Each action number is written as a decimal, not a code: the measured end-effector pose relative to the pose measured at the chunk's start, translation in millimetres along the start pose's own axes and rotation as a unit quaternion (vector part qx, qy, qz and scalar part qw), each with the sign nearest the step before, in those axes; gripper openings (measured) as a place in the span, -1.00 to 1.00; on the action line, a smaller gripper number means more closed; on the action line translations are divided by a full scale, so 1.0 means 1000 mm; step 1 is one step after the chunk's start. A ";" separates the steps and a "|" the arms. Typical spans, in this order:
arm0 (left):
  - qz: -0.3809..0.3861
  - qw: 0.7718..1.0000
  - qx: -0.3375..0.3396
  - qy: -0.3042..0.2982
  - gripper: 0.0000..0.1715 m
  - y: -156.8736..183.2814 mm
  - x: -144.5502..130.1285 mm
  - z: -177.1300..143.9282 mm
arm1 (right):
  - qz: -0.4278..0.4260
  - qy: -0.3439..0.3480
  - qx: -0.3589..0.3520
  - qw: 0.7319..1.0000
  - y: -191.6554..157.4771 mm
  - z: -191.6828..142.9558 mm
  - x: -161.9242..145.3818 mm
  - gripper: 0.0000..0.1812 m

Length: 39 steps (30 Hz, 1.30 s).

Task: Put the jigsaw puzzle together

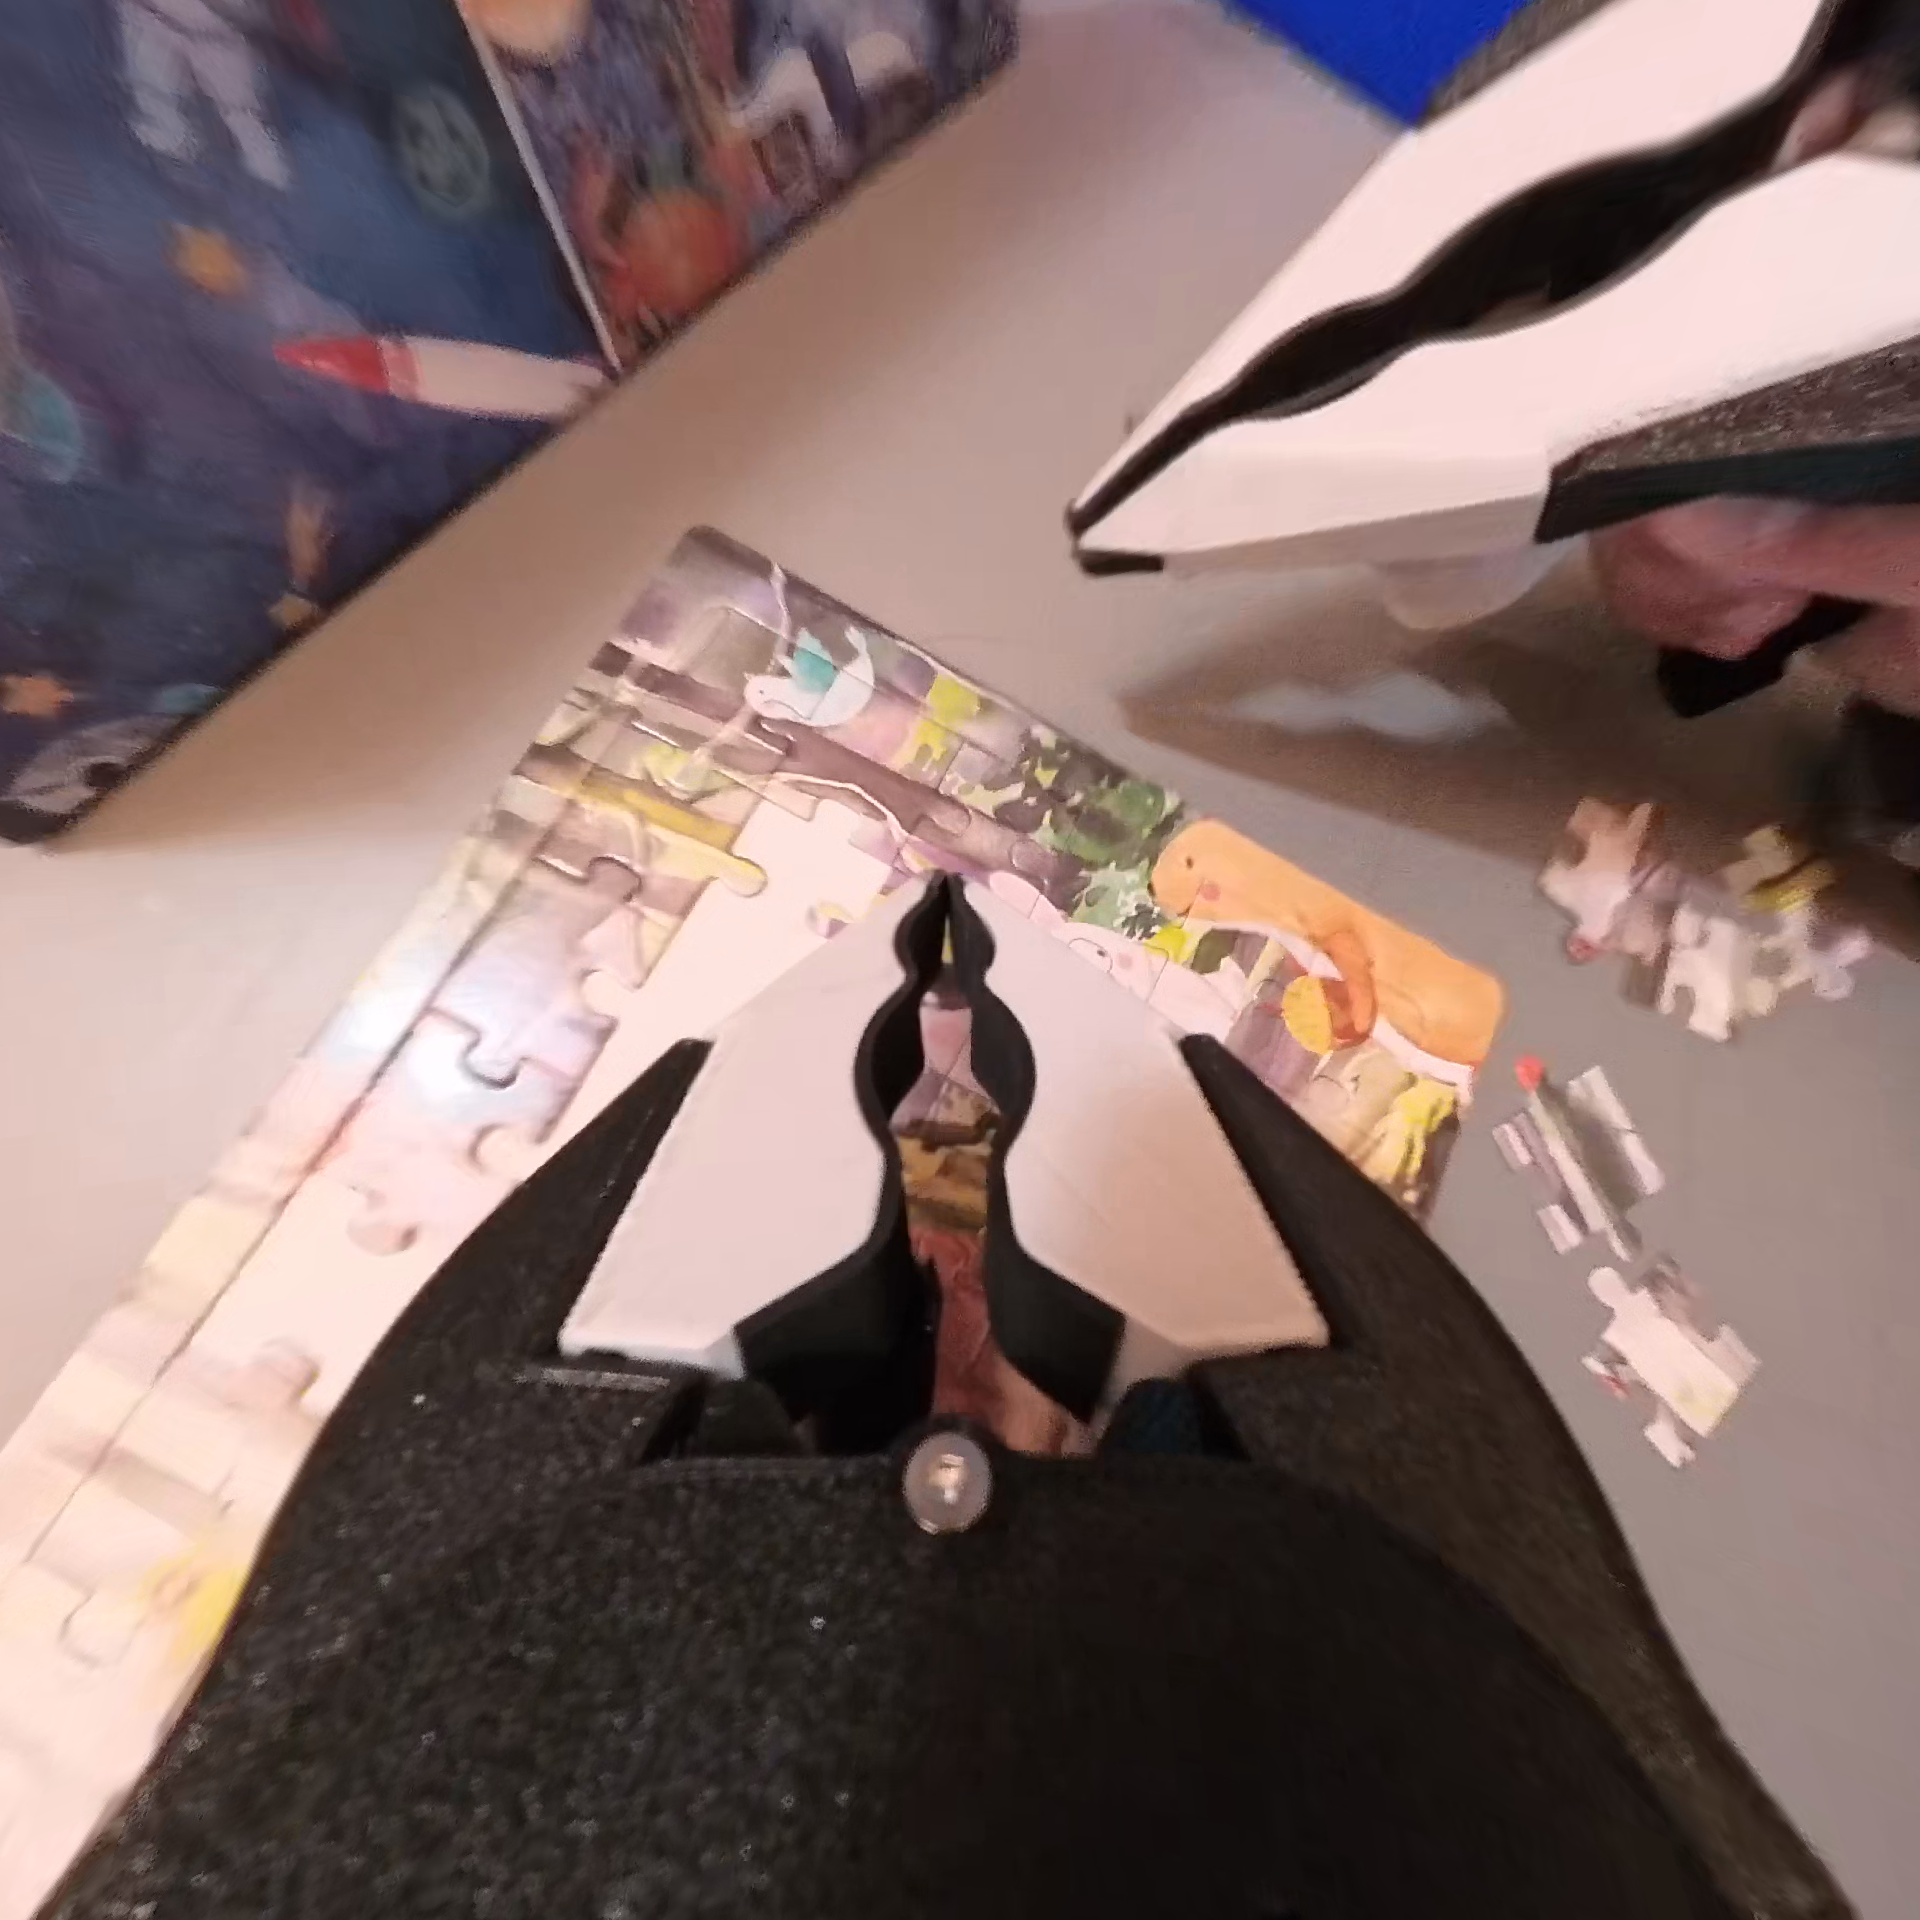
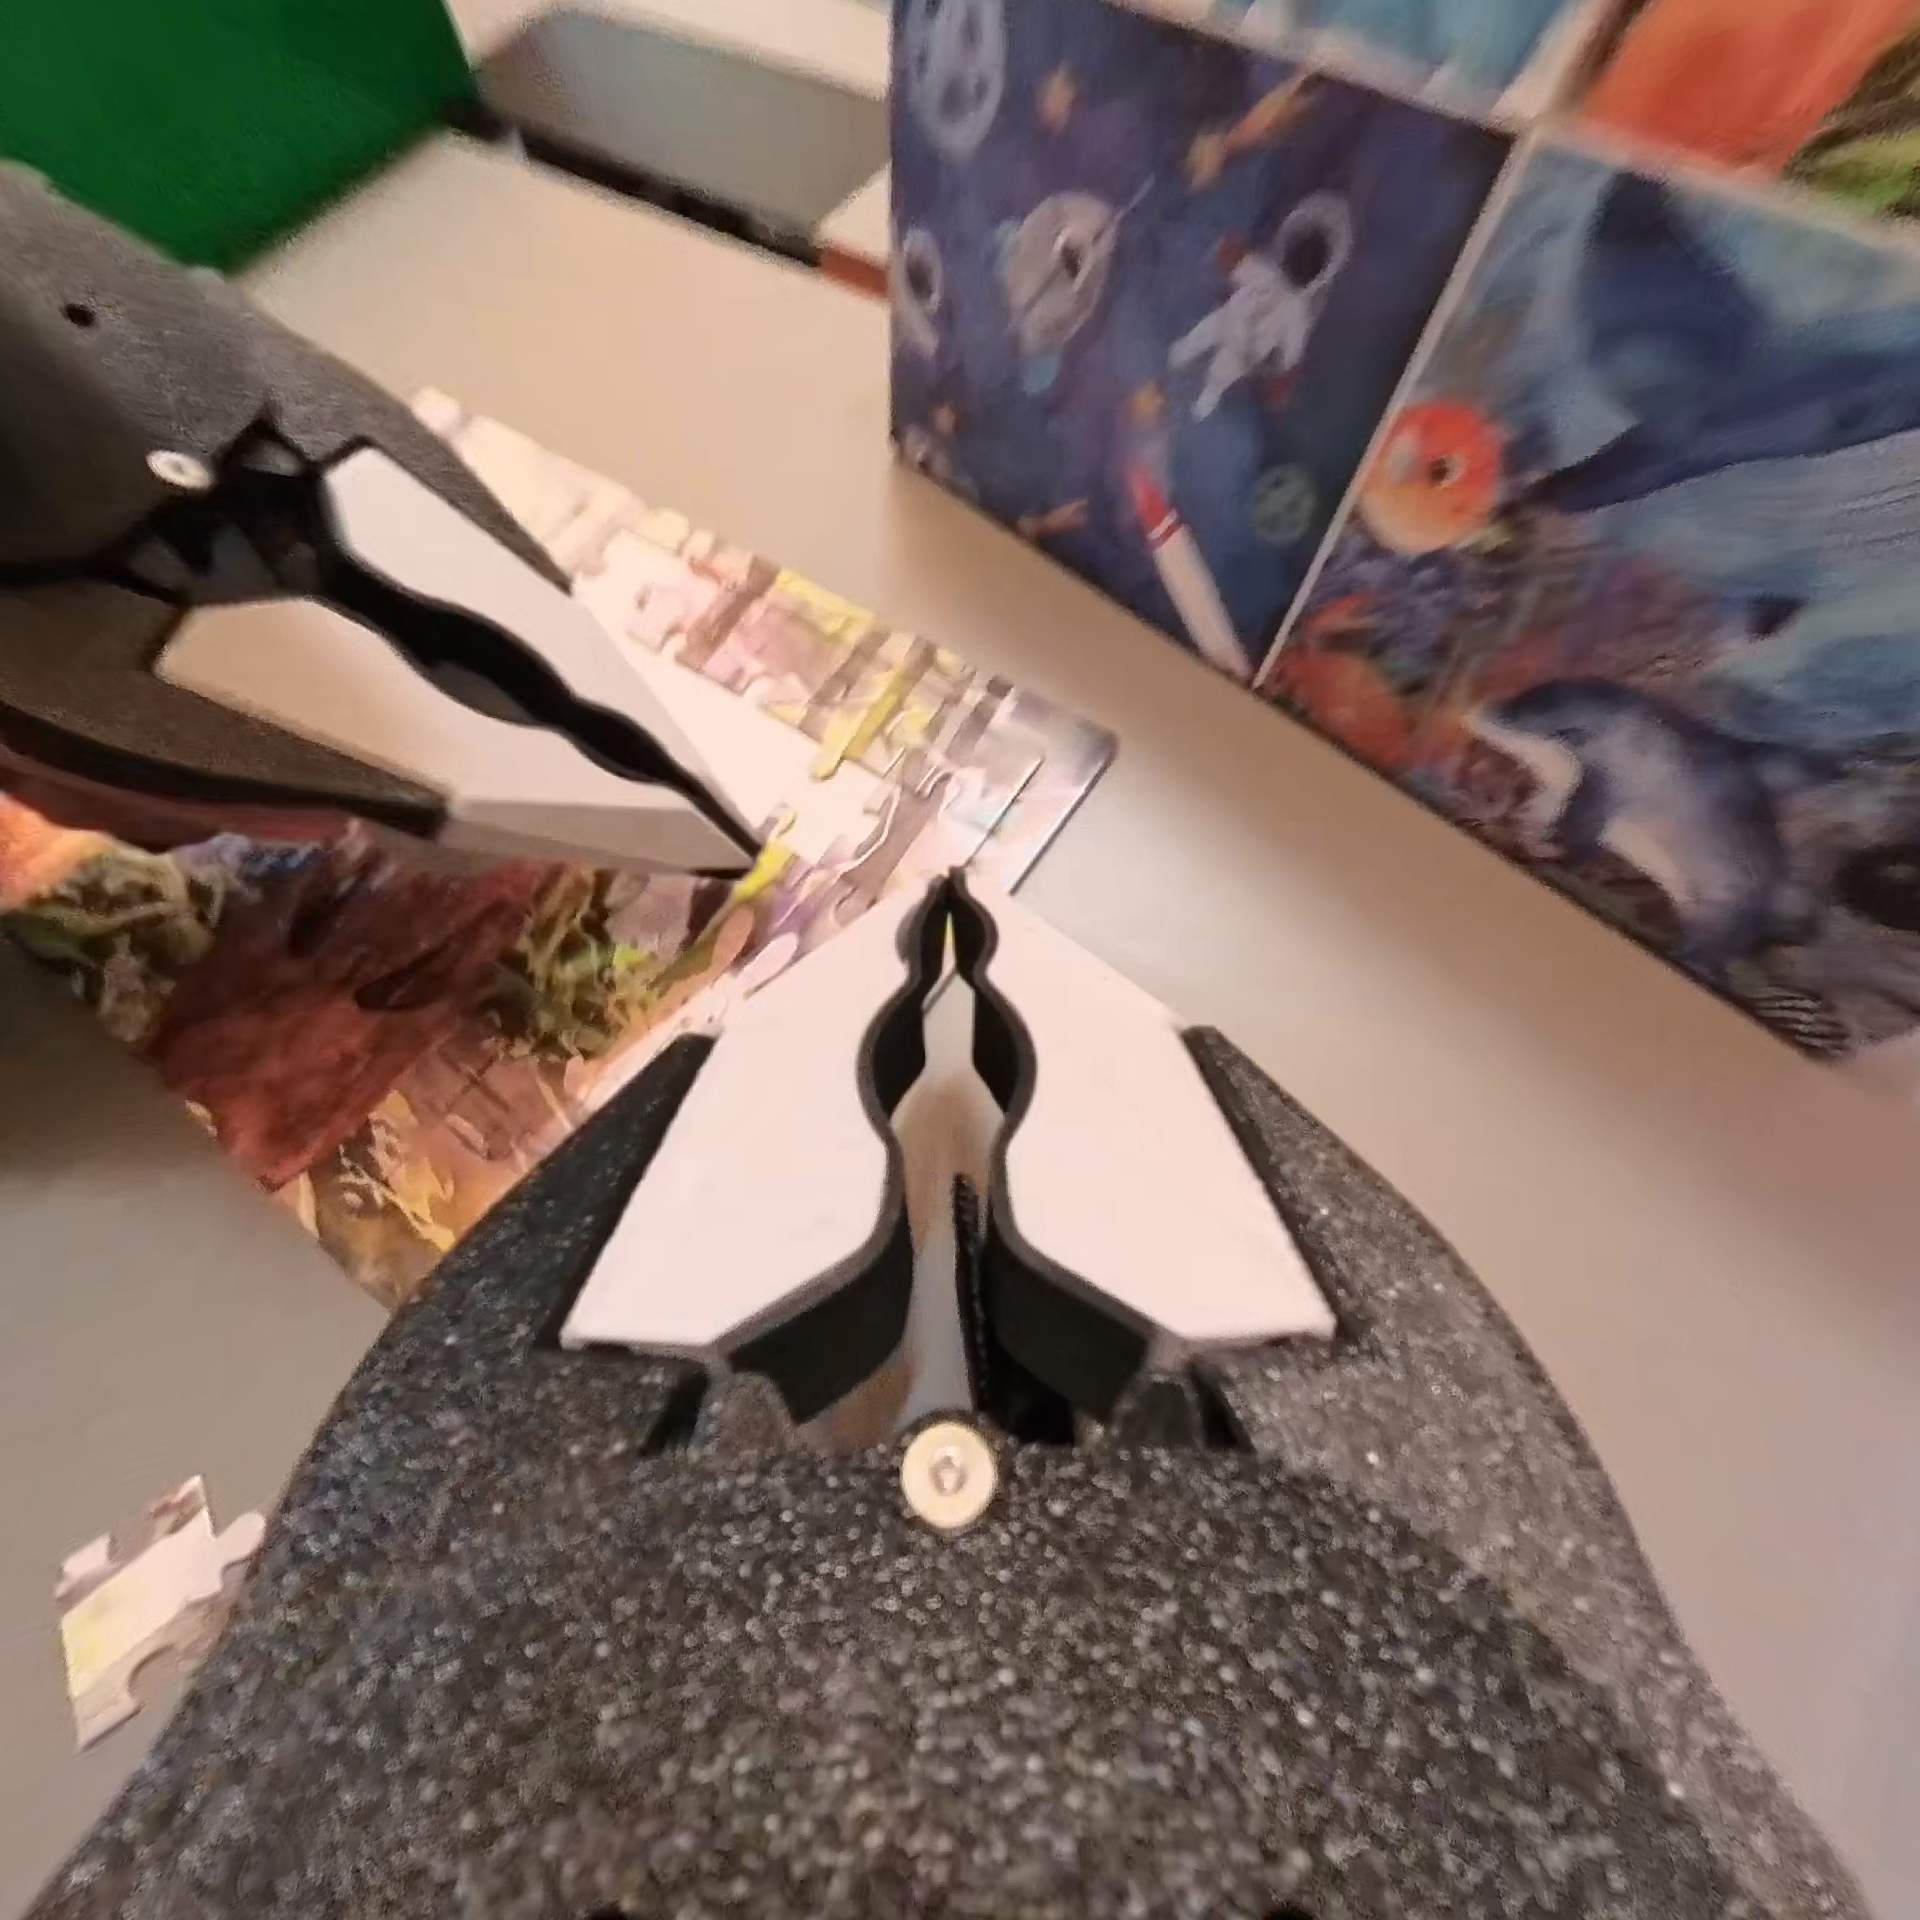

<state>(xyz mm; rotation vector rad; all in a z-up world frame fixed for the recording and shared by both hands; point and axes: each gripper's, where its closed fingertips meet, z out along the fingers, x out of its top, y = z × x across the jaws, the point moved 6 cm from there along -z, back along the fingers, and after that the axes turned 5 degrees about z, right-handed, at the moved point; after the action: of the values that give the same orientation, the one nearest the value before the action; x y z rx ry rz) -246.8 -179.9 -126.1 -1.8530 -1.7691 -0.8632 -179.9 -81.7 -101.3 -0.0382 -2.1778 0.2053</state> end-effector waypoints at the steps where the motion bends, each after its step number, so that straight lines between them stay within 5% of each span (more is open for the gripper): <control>1: -0.009 1.000 0.008 0.018 -1.00 -0.003 0.005 -0.013 | 0.005 0.026 -0.006 1.000 0.004 -0.008 0.005 -1.00; 4: -0.040 0.995 0.078 0.052 -1.00 -0.015 0.007 -0.072 | 0.005 0.119 -0.024 0.993 0.011 -0.033 0.022 -1.00; 7: -0.067 0.987 0.140 0.044 -0.99 -0.011 -0.026 -0.122 | -0.007 0.194 -0.031 0.981 0.013 -0.052 0.035 -0.94; 10: -0.100 0.978 0.175 0.051 -0.94 0.008 -0.066 -0.141 | -0.021 0.197 0.002 0.980 0.007 -0.048 0.034 -0.76; 14: -0.128 0.957 0.220 0.140 -0.93 0.036 -0.091 -0.145 | -0.062 0.138 0.030 0.988 -0.011 -0.032 0.024 -0.66; 18: -0.107 0.940 0.265 0.186 -0.93 0.055 -0.097 -0.143 | -0.063 0.112 0.105 0.986 -0.036 -0.042 0.018 -0.80; 21: -0.086 0.937 0.281 0.188 -0.86 0.062 -0.103 -0.143 | -0.035 0.088 0.066 0.993 -0.036 -0.051 0.006 -0.58; 25: -0.082 0.934 0.286 0.199 -0.83 0.063 -0.104 -0.147 | -0.042 0.090 -0.070 0.993 -0.027 -0.101 -0.014 -0.63; 31: -0.055 0.931 0.294 0.209 -0.83 0.070 -0.100 -0.150 | 0.051 0.026 -0.071 0.996 -0.018 -0.172 -0.073 -0.60; 39: -0.053 0.931 0.298 0.202 -0.83 0.070 -0.102 -0.147 | -0.018 -0.167 -0.074 0.983 -0.015 -0.221 -0.138 -0.67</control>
<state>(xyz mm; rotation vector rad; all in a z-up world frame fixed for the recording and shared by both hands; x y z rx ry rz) -197.3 -360.7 -84.7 -1.1091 -1.6339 -0.5921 80.5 -81.2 -86.0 -0.0517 -2.5234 0.0303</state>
